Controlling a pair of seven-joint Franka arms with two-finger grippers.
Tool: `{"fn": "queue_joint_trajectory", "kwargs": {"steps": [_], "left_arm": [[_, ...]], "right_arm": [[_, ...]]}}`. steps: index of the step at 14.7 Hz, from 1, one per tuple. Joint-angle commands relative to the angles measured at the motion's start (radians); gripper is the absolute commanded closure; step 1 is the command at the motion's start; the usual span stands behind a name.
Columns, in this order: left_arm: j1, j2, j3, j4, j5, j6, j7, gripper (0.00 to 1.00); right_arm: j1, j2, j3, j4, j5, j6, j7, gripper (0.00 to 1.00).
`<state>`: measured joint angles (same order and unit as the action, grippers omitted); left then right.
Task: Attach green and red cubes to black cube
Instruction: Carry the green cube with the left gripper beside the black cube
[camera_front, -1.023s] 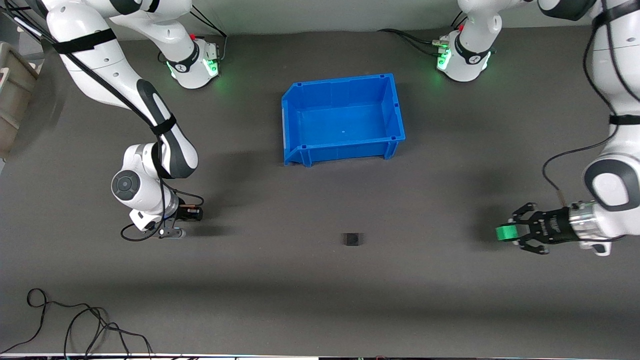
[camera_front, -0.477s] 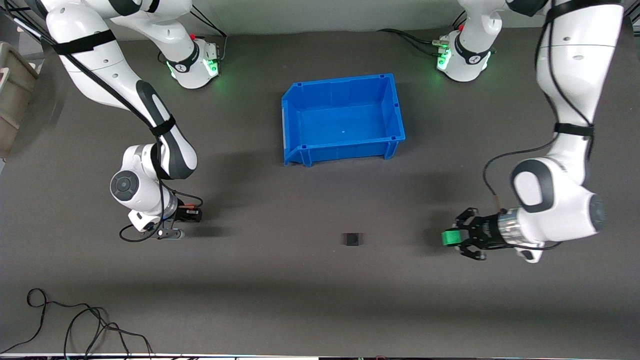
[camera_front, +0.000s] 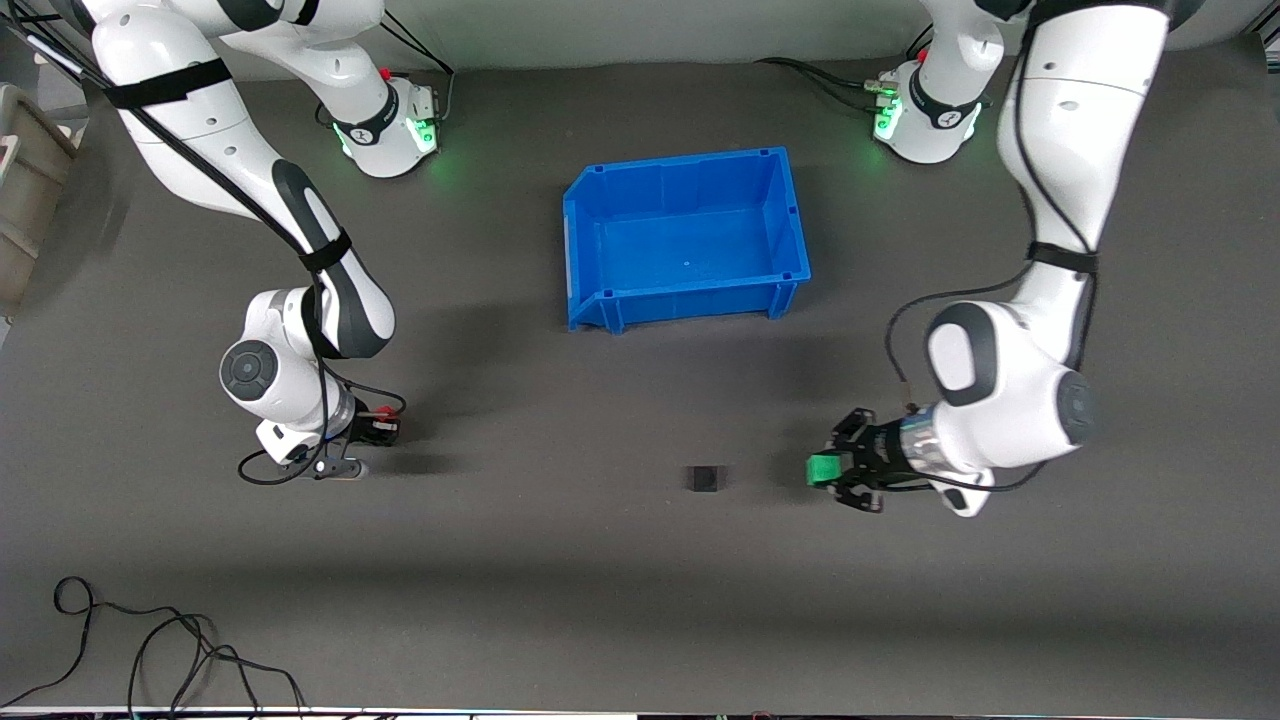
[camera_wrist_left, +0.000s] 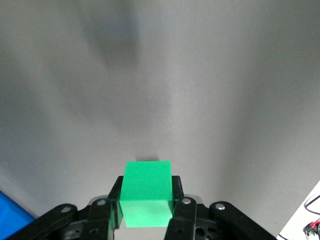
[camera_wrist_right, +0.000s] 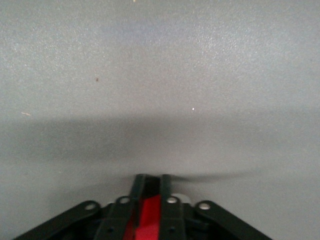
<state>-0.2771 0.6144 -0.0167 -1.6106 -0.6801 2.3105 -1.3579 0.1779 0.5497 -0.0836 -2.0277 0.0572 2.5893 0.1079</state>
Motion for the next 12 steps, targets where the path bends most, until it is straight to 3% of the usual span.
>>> {"fn": "queue_joint_trajectory", "kwargs": {"steps": [1, 4, 5, 6, 7, 12], "left_arm": [[-0.071, 0.03, 0.015, 0.003, -0.016, 0.084, -0.05, 0.98], [-0.129, 0.083, 0.015, 0.027, -0.013, 0.127, -0.056, 1.0], [-0.139, 0.103, 0.018, 0.038, -0.013, 0.148, -0.056, 1.0], [-0.146, 0.125, 0.018, 0.047, -0.015, 0.18, -0.056, 1.0], [-0.152, 0.143, 0.018, 0.054, -0.016, 0.208, -0.056, 1.0], [-0.162, 0.217, 0.018, 0.119, -0.015, 0.218, -0.073, 1.0]], "right_arm": [[-0.003, 0.021, 0.001, -0.005, 0.021, 0.026, -0.014, 1.0], [-0.005, 0.013, 0.001, -0.003, 0.021, 0.02, -0.013, 1.0], [-0.005, 0.013, 0.001, 0.0, 0.023, 0.019, -0.013, 0.84], [-0.006, 0.013, 0.002, 0.003, 0.023, 0.017, -0.013, 0.04], [-0.005, 0.013, 0.004, 0.006, 0.027, 0.017, -0.013, 0.0], [0.005, 0.019, 0.036, 0.026, 0.046, 0.022, -0.074, 0.0]]}}
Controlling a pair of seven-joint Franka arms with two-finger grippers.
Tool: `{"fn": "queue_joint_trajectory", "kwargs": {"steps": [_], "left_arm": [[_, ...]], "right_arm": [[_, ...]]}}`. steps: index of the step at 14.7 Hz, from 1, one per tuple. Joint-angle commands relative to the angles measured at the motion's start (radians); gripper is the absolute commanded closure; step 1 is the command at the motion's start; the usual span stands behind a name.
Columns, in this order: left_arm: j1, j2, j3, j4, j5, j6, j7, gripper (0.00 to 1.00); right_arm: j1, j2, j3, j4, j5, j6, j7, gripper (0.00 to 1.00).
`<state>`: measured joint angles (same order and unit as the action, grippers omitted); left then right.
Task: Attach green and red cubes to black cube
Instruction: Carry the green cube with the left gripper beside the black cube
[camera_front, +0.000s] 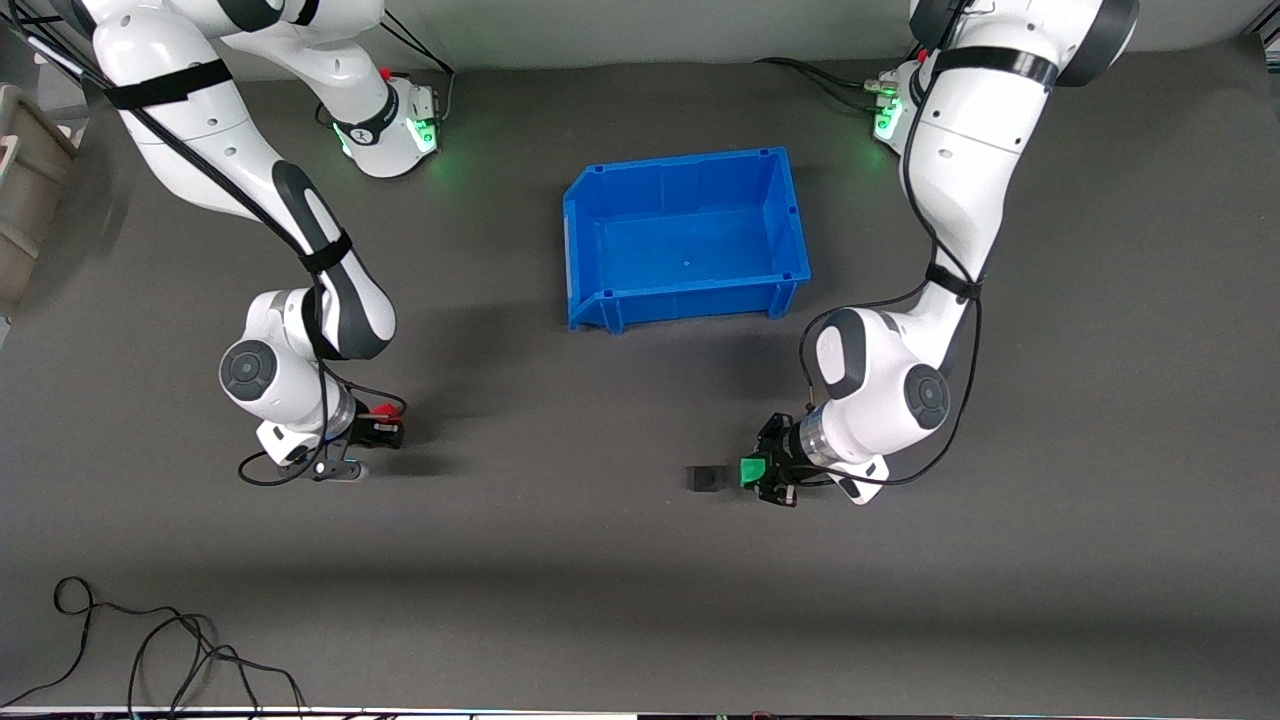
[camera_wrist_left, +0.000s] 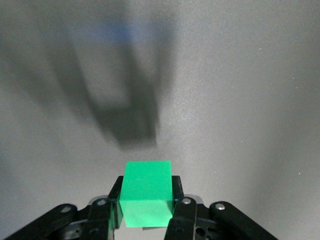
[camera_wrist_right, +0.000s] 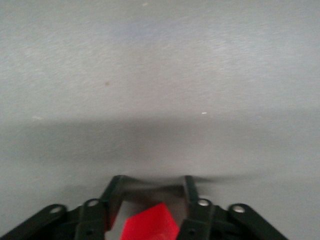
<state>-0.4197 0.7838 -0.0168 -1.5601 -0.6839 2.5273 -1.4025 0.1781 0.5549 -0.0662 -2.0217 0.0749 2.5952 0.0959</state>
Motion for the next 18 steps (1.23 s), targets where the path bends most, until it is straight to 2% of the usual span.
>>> {"fn": "queue_joint_trajectory", "kwargs": {"steps": [1, 3, 9, 17, 18], "left_arm": [[-0.019, 0.07, 0.018, 0.099, -0.01, 0.001, -0.042, 1.0], [-0.022, 0.101, 0.018, 0.136, -0.006, 0.001, -0.068, 1.0], [-0.036, 0.114, 0.018, 0.14, -0.003, 0.047, -0.17, 1.0], [-0.057, 0.107, 0.018, 0.13, 0.021, 0.03, -0.217, 1.0], [-0.06, 0.107, 0.018, 0.127, 0.021, 0.031, -0.217, 1.0]], "right_arm": [[0.006, 0.014, 0.022, 0.023, 0.028, 0.016, -0.096, 0.0], [0.008, 0.011, 0.035, 0.023, 0.026, 0.017, -0.119, 0.0], [-0.037, 0.016, 0.029, 0.003, 0.028, 0.011, -0.33, 0.0], [-0.045, 0.007, 0.031, -0.035, 0.032, 0.008, -0.337, 0.0], [-0.046, 0.007, 0.031, -0.037, 0.032, 0.008, -0.337, 0.04]]}}
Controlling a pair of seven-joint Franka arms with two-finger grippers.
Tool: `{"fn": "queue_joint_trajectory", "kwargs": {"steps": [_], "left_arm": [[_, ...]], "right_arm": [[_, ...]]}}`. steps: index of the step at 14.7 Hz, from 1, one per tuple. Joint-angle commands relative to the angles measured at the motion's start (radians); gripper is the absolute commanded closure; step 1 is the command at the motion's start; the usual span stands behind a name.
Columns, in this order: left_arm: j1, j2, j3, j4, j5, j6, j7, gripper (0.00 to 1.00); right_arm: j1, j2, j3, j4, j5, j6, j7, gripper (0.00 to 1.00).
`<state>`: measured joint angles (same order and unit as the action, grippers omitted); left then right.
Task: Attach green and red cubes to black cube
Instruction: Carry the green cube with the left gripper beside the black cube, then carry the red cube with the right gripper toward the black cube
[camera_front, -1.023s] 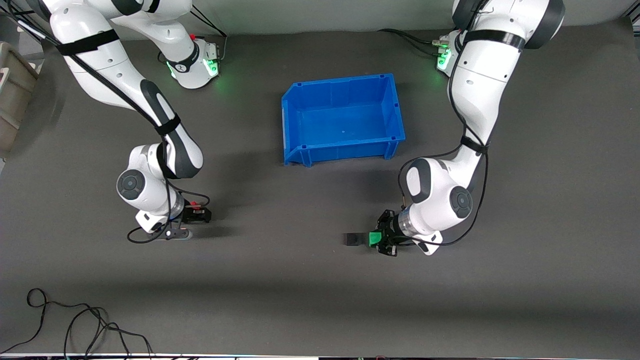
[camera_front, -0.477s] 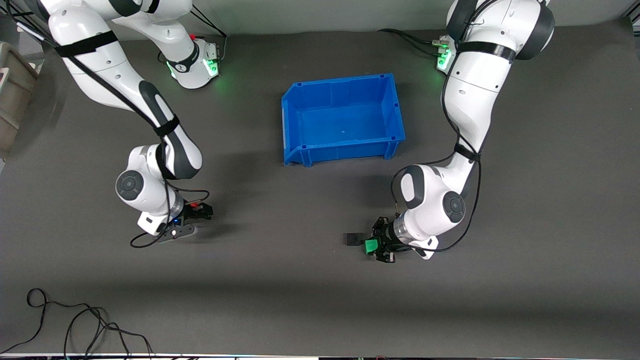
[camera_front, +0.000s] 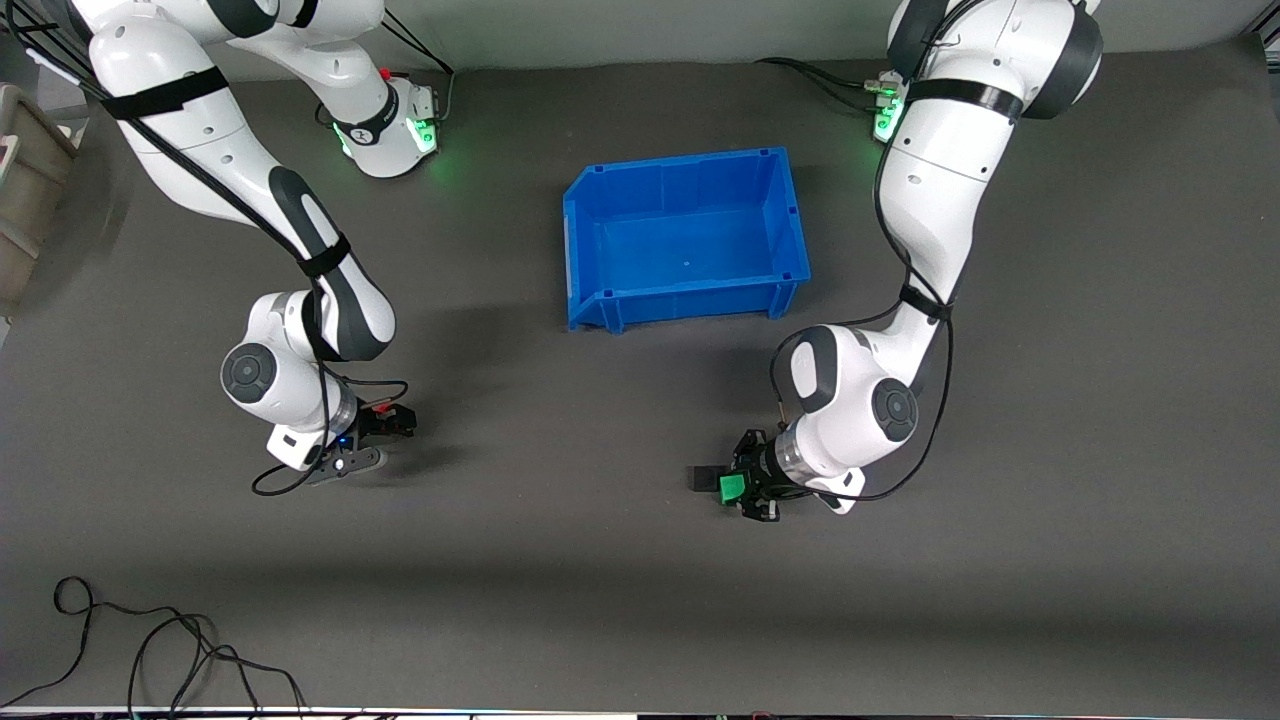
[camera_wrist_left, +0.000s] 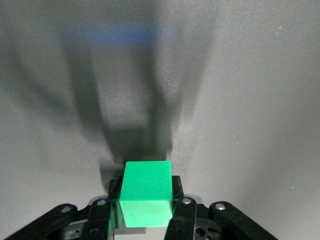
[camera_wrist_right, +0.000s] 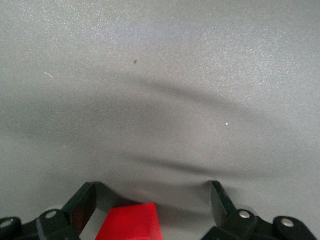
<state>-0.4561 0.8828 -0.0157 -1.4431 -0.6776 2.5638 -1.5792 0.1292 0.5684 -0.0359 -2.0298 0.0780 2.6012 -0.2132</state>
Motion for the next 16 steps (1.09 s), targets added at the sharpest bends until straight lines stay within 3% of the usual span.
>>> {"fn": "queue_joint_trajectory", "kwargs": {"steps": [1, 4, 6, 8, 10, 13, 16], "left_arm": [[-0.027, 0.008, 0.019, 0.01, 0.015, -0.007, -0.045, 1.0], [-0.027, 0.008, 0.02, 0.004, 0.024, -0.01, -0.064, 1.0], [-0.027, 0.008, 0.02, 0.003, 0.026, -0.013, -0.07, 1.0], [-0.029, 0.005, 0.022, 0.004, 0.024, -0.045, -0.071, 1.0], [-0.027, 0.002, 0.025, 0.004, 0.026, -0.074, -0.071, 1.0], [-0.026, 0.002, 0.026, 0.007, 0.033, -0.074, -0.091, 1.0], [-0.016, 0.001, 0.031, 0.015, 0.038, -0.079, -0.091, 1.0]], "right_arm": [[0.003, -0.007, 0.001, -0.029, 0.029, 0.002, -0.026, 0.1], [0.001, -0.009, -0.001, -0.029, 0.052, -0.03, -0.025, 0.31], [0.001, -0.015, -0.002, -0.029, 0.127, -0.062, -0.037, 0.31], [0.003, -0.019, -0.002, -0.029, 0.128, -0.07, -0.037, 0.3], [0.006, -0.021, -0.004, -0.029, 0.128, -0.07, -0.037, 0.16], [0.006, -0.025, -0.004, -0.029, 0.128, -0.07, -0.04, 0.18], [0.006, -0.03, -0.004, -0.027, 0.128, -0.072, -0.043, 0.46]]}}
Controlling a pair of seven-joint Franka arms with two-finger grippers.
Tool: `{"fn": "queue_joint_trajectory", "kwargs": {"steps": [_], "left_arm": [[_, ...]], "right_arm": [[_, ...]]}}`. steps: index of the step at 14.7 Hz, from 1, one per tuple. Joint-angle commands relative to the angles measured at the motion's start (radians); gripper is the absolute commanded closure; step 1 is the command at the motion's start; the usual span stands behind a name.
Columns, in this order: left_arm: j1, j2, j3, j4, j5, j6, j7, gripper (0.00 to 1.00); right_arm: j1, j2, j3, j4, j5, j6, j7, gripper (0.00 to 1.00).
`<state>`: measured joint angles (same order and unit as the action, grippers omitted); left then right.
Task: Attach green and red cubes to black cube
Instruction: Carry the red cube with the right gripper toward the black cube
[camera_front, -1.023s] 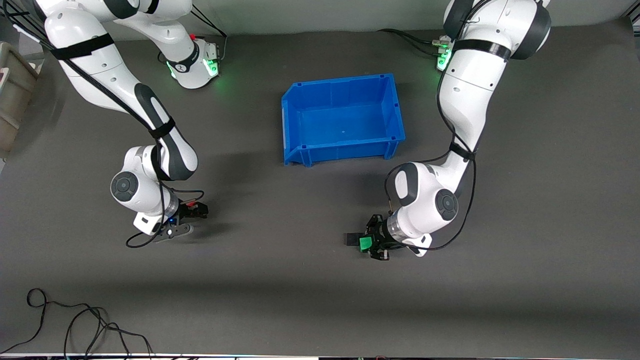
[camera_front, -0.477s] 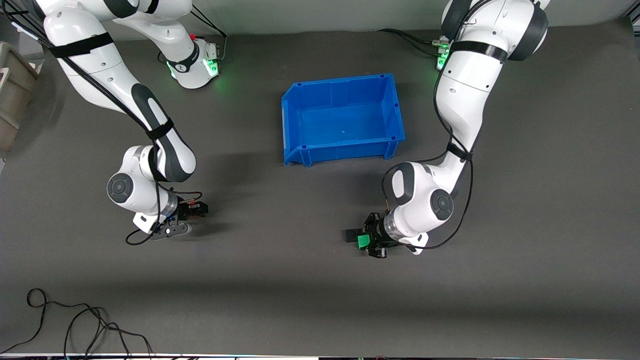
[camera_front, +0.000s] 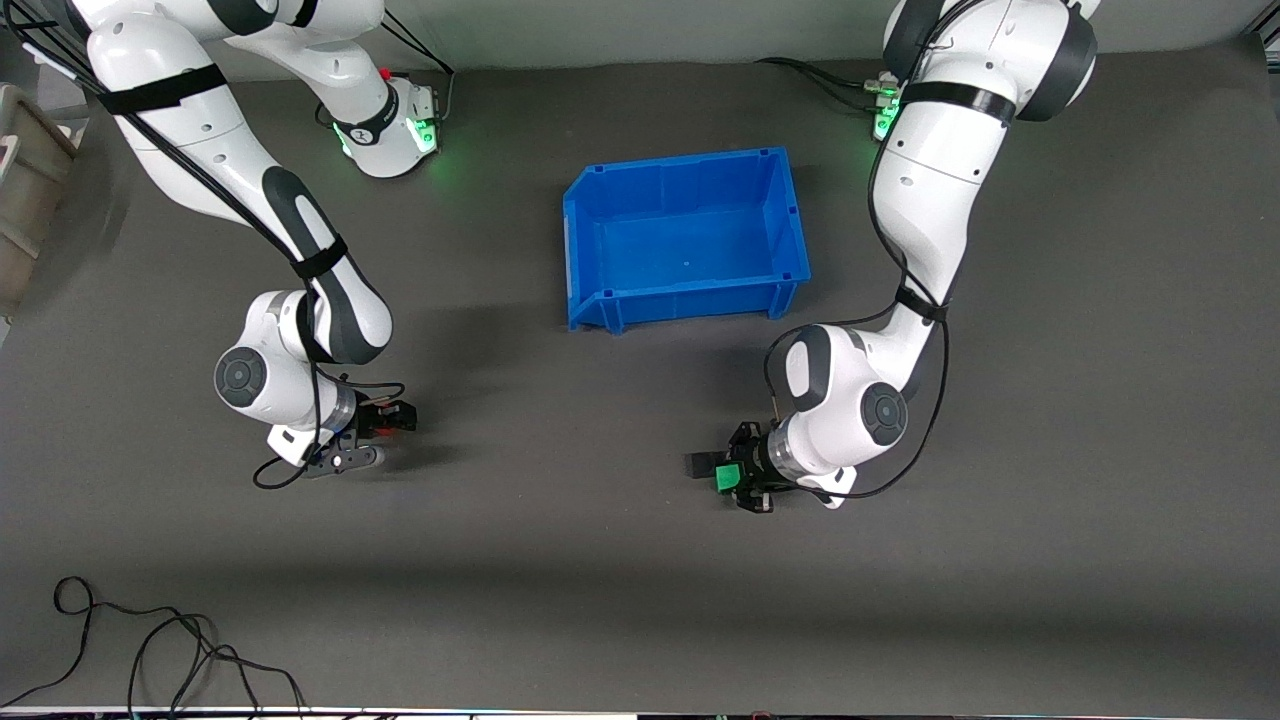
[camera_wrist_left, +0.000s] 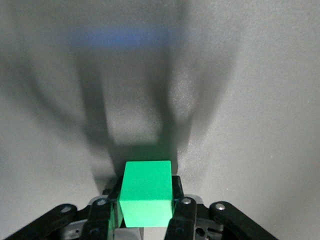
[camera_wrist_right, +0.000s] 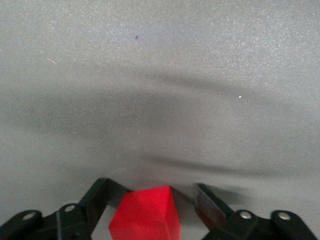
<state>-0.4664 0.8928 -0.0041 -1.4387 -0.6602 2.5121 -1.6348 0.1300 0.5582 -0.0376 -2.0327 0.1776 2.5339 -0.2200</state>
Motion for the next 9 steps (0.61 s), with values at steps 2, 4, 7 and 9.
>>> {"fn": "queue_joint_trajectory", "kwargs": {"steps": [2, 4, 7, 9], "left_arm": [[-0.005, -0.009, 0.039, 0.027, 0.028, -0.088, -0.034, 1.0], [0.011, -0.009, 0.041, 0.047, 0.056, -0.157, -0.033, 1.0], [0.012, -0.008, 0.039, 0.06, 0.065, -0.202, -0.033, 1.0], [0.012, -0.008, 0.039, 0.07, 0.062, -0.213, -0.039, 1.0]], "right_arm": [[0.003, -0.02, -0.004, -0.021, 0.028, -0.021, -0.036, 0.65], [0.002, -0.026, -0.004, -0.017, 0.029, -0.04, -0.036, 0.76], [0.002, -0.031, -0.004, -0.009, 0.029, -0.052, -0.035, 0.81], [-0.001, -0.044, -0.005, 0.023, 0.037, -0.095, -0.01, 0.88]]}}
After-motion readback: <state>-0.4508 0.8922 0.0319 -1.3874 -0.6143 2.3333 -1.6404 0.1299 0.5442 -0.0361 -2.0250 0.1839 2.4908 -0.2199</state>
